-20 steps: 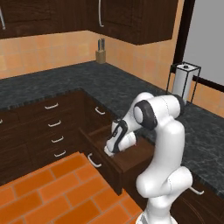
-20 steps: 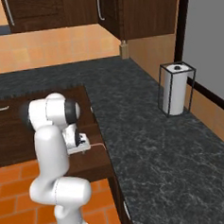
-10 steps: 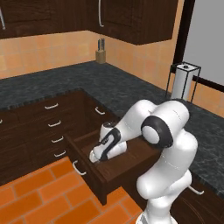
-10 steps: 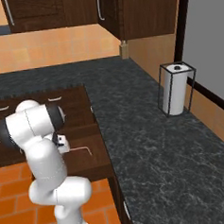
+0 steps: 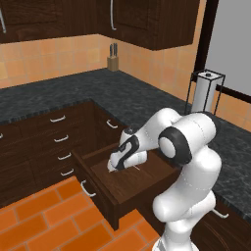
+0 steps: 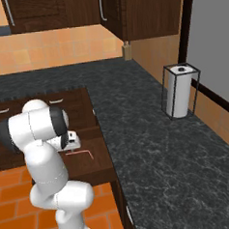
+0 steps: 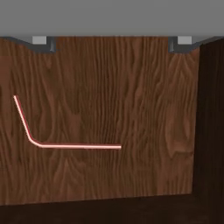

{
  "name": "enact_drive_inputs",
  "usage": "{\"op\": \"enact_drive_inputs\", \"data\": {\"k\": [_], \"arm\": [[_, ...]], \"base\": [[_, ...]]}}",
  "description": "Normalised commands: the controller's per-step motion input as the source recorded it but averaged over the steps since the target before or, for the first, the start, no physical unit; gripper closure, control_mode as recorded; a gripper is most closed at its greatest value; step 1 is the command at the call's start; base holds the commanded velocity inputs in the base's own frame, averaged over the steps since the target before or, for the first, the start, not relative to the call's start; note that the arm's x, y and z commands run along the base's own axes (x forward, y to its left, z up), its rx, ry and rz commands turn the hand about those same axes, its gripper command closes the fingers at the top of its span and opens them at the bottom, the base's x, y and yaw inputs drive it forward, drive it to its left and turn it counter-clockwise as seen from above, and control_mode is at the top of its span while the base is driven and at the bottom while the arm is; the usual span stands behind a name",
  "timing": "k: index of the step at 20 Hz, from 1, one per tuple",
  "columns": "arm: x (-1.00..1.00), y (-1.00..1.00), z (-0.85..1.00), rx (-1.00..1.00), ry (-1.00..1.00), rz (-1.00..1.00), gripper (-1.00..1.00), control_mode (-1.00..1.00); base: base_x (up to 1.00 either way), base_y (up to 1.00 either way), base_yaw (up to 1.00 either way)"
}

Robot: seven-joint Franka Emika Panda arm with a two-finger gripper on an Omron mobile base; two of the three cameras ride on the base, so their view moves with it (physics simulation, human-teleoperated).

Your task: Take a straw from the drawer in front and place it inside the glass cup on the dining counter.

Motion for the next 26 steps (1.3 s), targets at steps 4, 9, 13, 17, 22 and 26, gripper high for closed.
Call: {"op": "enact_drive_inputs", "data": {"k": [4, 9, 13, 17, 22, 26], "arm": [[0.59, -0.24, -0.01, -0.1, 0.0, 0.0, -1.0, -1.0], [0.31, -0.18, -0.24, -0.14, 0.0, 0.01, -1.0, -1.0], [0.37, -0.27, -0.32, -0.04, 0.01, 0.06, -1.0, -1.0], [0.47, -0.23, -0.29, 0.0, 0.05, 0.09, -1.0, -1.0], [0.49, -0.12, -0.23, 0.0, 0.08, 0.1, -1.0, -1.0], [0.58, -0.03, -0.04, 0.0, 0.07, 0.08, -1.0, -1.0]], "base": [[0.0, 0.0, 0.0], [0.0, 0.0, 0.0], [0.0, 0.0, 0.0], [0.0, 0.0, 0.0], [0.0, 0.0, 0.0], [0.0, 0.0, 0.0]]}}
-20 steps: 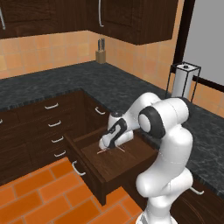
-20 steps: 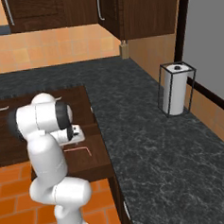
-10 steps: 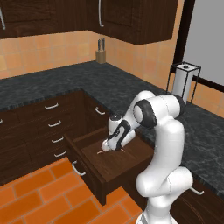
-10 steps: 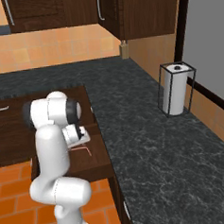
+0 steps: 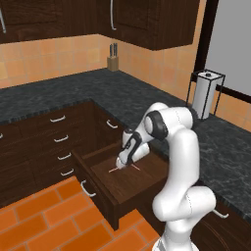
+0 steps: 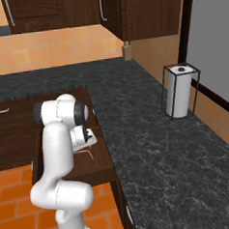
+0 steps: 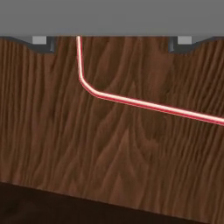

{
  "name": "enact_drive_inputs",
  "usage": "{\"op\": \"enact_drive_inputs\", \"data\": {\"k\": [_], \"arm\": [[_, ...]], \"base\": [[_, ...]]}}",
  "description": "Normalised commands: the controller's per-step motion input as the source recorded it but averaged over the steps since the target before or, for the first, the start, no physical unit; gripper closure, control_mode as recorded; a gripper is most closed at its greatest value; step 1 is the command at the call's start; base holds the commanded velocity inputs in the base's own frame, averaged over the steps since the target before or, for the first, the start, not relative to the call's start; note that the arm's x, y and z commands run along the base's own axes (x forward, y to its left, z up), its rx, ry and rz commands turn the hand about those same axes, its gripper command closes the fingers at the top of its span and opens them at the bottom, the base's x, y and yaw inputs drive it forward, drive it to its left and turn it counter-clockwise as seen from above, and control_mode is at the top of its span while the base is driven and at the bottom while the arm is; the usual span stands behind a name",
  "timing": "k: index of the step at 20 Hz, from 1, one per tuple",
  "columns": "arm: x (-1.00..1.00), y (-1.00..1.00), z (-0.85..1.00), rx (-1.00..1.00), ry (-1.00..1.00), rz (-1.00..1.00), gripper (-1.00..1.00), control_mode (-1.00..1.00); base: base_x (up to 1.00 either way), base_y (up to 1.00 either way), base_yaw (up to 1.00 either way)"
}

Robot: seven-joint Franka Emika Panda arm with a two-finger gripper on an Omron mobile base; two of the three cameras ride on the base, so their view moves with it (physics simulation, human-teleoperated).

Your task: Take a straw from the drawer in front and place it inside the glass cup on the dining counter.

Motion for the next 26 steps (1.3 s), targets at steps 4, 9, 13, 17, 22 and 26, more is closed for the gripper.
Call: {"op": "enact_drive_inputs", "data": {"k": [4, 9, 13, 17, 22, 26], "arm": [[0.42, -0.04, -0.23, 0.0, 0.16, 0.04, -1.0, -1.0], [0.0, -0.13, -0.3, 0.0, 0.17, 0.0, -1.0, -1.0], [0.1, -0.05, -0.32, 0.0, 0.11, 0.02, -1.0, -1.0], [0.02, 0.0, -0.49, -0.02, 0.1, 0.05, -1.0, -1.0], [-0.06, 0.01, -0.56, -0.04, 0.05, 0.06, -1.0, -1.0], [-0.44, 0.05, -0.42, -0.03, 0.0, 0.04, 1.0, -1.0]], "base": [[0.0, 0.0, 0.0], [0.0, 0.0, 0.0], [0.0, 0.0, 0.0], [0.0, 0.0, 0.0], [0.0, 0.0, 0.0], [0.0, 0.0, 0.0]]}}
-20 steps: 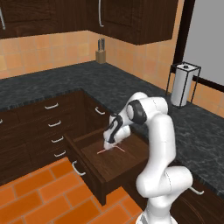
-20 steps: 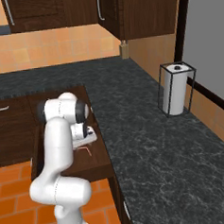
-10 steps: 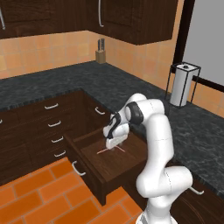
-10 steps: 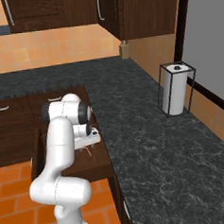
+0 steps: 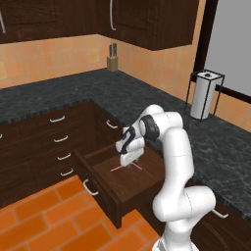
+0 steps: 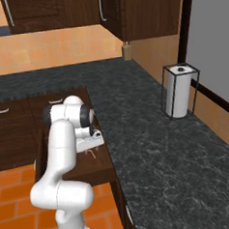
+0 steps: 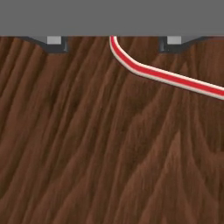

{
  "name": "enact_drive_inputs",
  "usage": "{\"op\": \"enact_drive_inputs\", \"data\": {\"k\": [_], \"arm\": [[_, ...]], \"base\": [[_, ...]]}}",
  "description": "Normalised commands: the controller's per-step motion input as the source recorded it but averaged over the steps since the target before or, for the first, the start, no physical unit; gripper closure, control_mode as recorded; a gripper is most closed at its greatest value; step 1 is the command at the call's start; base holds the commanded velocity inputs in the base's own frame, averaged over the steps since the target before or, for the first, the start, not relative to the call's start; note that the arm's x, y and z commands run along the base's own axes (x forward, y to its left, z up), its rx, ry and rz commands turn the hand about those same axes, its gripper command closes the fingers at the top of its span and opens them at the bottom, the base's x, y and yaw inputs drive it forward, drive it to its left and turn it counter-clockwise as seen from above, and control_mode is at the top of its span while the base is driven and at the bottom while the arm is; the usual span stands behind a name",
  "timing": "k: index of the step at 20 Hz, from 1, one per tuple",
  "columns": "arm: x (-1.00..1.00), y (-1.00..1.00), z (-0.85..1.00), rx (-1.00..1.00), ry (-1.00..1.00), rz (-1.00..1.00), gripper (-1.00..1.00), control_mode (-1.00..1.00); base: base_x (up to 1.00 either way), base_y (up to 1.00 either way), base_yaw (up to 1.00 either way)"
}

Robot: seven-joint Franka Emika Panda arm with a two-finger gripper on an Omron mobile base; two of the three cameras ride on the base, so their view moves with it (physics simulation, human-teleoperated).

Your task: Take a straw from the drawer in front and place it inside the glass cup on the dining counter.

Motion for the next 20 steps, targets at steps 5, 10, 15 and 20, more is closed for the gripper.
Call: {"op": "enact_drive_inputs", "data": {"k": [5, 10, 15, 20], "arm": [[-0.47, 0.0, -0.23, 0.0, 0.0, 0.01, 1.0, -1.0], [-0.32, 0.07, -0.07, 0.0, 0.0, 0.0, 1.0, -1.0], [-0.38, 0.07, 0.56, 0.03, -0.07, 0.0, 1.0, -1.0], [-0.29, 0.0, 1.0, 0.1, -0.18, 0.0, 1.0, -1.0]], "base": [[0.0, 0.0, 0.0], [0.0, 0.0, 0.0], [0.0, 0.0, 0.0], [0.0, 0.0, 0.0]]}}
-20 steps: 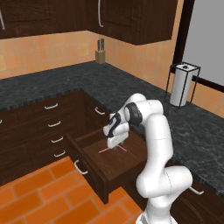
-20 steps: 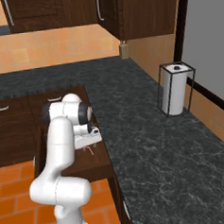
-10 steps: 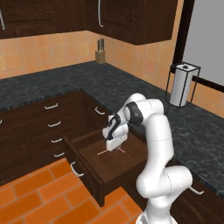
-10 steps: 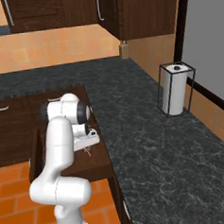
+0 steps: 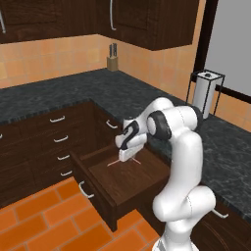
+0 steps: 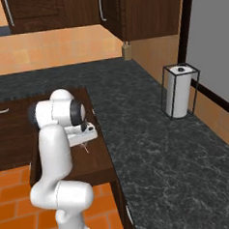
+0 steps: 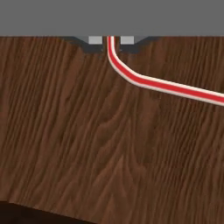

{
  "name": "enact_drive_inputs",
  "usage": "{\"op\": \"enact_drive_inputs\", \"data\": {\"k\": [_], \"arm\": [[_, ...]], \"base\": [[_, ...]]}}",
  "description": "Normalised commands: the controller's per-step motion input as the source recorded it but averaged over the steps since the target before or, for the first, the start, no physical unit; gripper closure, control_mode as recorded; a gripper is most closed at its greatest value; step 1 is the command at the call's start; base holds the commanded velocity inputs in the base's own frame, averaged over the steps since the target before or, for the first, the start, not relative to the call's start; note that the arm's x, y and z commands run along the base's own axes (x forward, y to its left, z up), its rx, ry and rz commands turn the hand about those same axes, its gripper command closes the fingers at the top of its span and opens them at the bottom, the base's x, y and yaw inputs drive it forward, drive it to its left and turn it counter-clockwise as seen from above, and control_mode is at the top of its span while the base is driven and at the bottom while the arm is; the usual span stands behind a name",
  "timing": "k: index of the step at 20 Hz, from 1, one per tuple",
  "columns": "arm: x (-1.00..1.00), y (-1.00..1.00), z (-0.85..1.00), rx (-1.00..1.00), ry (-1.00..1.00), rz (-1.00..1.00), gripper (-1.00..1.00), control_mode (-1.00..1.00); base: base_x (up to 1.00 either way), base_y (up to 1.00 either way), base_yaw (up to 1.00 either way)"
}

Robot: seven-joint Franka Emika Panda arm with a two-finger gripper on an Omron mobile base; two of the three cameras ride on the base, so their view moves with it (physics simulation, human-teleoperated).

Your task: Take a straw from the drawer in front and place it inside the glass cup on the dining counter.

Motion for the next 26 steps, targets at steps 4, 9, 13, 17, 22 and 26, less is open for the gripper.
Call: {"op": "enact_drive_inputs", "data": {"k": [4, 9, 13, 17, 22, 26], "arm": [[-0.27, 0.12, 1.0, 0.11, -0.04, -0.01, 1.0, -1.0], [-0.21, 0.04, 1.0, 0.03, 0.0, -0.07, 1.0, -1.0], [-0.21, 0.0, 1.0, 0.0, 0.0, -0.09, 1.0, -1.0], [-0.35, -0.13, 1.0, 0.0, 0.0, -0.11, 1.0, -1.0], [-0.5, -0.46, 0.97, -0.01, 0.01, -0.08, 1.0, -1.0], [-0.71, -0.76, 0.51, 0.0, 0.0, -0.04, 1.0, -1.0]], "base": [[0.0, 0.0, 0.0], [0.0, 0.0, 0.0], [0.0, 0.0, 0.0], [0.0, 0.0, 0.0], [0.0, 0.0, 0.0], [0.0, 0.0, 0.0]]}}
